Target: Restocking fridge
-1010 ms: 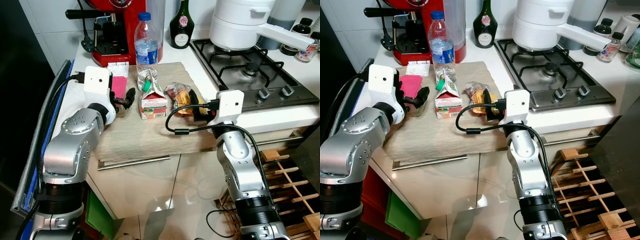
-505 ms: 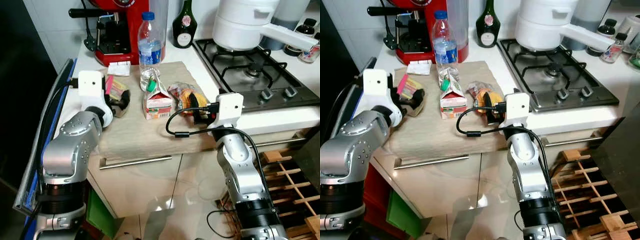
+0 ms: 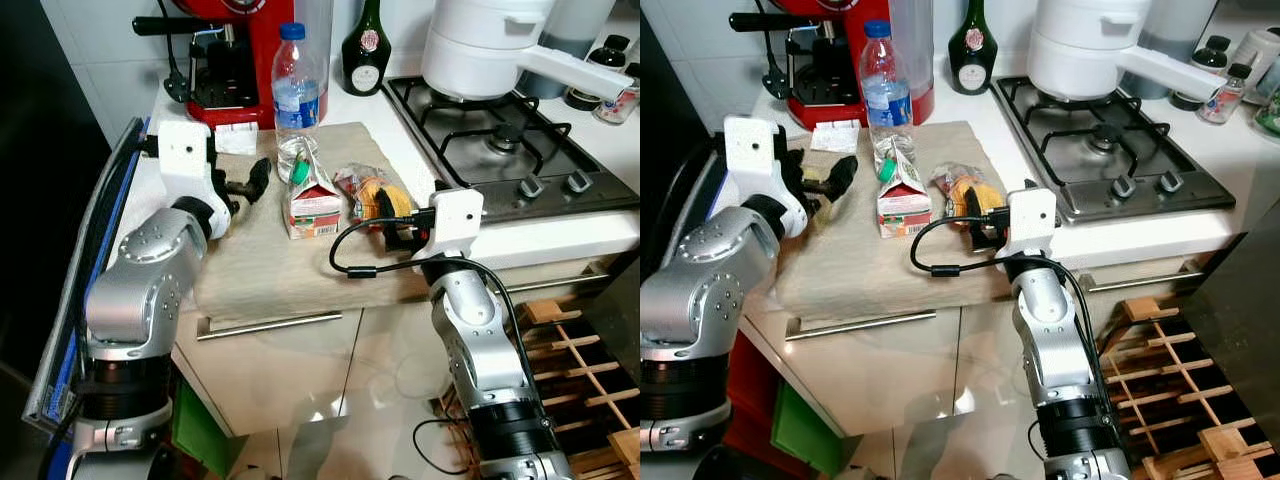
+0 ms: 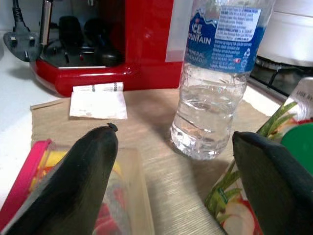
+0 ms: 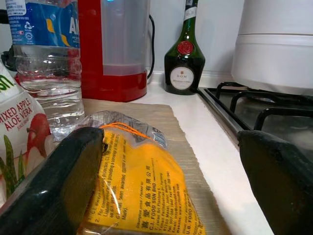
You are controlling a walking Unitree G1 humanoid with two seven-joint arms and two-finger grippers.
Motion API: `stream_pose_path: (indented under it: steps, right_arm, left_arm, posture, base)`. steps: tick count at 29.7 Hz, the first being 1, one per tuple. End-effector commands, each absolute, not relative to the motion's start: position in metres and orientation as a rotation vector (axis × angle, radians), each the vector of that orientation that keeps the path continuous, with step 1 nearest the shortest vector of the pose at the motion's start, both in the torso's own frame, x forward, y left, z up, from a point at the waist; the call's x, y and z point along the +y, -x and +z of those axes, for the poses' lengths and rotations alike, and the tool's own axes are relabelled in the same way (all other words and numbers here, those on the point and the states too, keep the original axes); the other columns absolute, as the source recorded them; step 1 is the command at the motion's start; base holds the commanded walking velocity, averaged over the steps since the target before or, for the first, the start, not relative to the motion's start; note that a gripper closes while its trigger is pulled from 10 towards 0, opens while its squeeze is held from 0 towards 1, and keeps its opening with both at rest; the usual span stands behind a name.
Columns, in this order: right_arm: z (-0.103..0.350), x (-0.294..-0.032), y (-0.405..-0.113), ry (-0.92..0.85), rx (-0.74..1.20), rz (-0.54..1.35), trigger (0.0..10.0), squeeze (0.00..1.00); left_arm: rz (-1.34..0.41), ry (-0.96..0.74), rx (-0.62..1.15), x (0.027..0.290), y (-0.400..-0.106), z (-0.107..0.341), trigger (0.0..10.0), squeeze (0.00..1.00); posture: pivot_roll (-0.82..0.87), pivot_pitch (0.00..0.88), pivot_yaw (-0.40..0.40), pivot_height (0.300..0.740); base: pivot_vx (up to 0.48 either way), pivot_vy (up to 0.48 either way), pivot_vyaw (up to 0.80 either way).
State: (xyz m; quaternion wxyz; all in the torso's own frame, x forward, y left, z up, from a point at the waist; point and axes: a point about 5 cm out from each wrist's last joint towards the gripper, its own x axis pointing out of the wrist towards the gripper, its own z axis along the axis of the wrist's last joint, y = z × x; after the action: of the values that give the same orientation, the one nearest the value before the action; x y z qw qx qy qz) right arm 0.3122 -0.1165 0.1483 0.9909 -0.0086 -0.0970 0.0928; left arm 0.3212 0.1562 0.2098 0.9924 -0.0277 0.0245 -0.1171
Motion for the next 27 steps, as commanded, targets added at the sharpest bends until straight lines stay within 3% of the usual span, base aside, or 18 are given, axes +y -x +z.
stream_pose_path:
  steps: [1, 4, 5, 7, 8, 11, 18, 27]
  right_arm:
    - [0.144, -0.117, -0.312, 0.026, -0.169, 0.180, 10.0, 0.00]
    - [0.144, -0.117, -0.312, 0.025, -0.170, 0.178, 10.0, 0.00]
    - [0.146, -0.116, -0.312, 0.020, -0.178, 0.178, 10.0, 0.00]
    - [0.147, -0.115, -0.312, 0.018, -0.182, 0.178, 10.0, 0.00]
    - [0.151, -0.114, -0.313, 0.016, -0.200, 0.183, 10.0, 0.00]
    - [0.171, -0.113, -0.317, 0.013, -0.275, 0.185, 10.0, 0.00]
    - [0.186, -0.125, -0.327, 0.005, -0.326, 0.121, 10.0, 0.00]
    - [0.204, -0.116, -0.332, 0.091, -0.394, 0.178, 10.0, 0.00]
  left_arm:
    - [-0.245, 0.022, 0.045, 0.156, -0.322, 0.208, 0.0, 0.00]
    - [-0.265, -0.018, 0.013, 0.154, -0.323, 0.212, 0.0, 0.00]
    - [-0.287, -0.052, -0.021, 0.151, -0.323, 0.217, 3.8, 0.00]
    - [-0.290, -0.063, -0.029, 0.150, -0.324, 0.218, 3.8, 0.00]
    - [-0.284, -0.052, -0.062, 0.151, -0.324, 0.223, 10.0, 0.00]
    - [-0.213, 0.055, -0.203, 0.157, -0.326, 0.243, 10.0, 0.00]
    - [-0.244, 0.146, -0.263, 0.149, -0.324, 0.246, 10.0, 0.00]
    - [-0.246, 0.097, -0.357, 0.142, -0.320, 0.252, 10.0, 0.00]
  posture:
    - [0.04, 0.000, 0.041, 0.740]
    - [0.04, 0.000, 0.045, 0.740]
    - [0.04, 0.000, 0.047, 0.740]
    - [0.04, 0.000, 0.047, 0.740]
    - [0.04, 0.000, 0.050, 0.740]
    - [0.04, 0.000, 0.059, 0.740]
    - [0.03, 0.000, 0.053, 0.740]
    - [0.06, 0.000, 0.005, 0.740]
  base:
    - [0.000, 0.000, 0.00]
    - [0.000, 0.000, 0.00]
    - [0.000, 0.000, 0.00]
    - [0.000, 0.000, 0.00]
    - [0.000, 0.000, 0.00]
    - [0.000, 0.000, 0.00]
    - [0.000, 0.000, 0.00]
    - [-0.381, 0.208, -0.78]
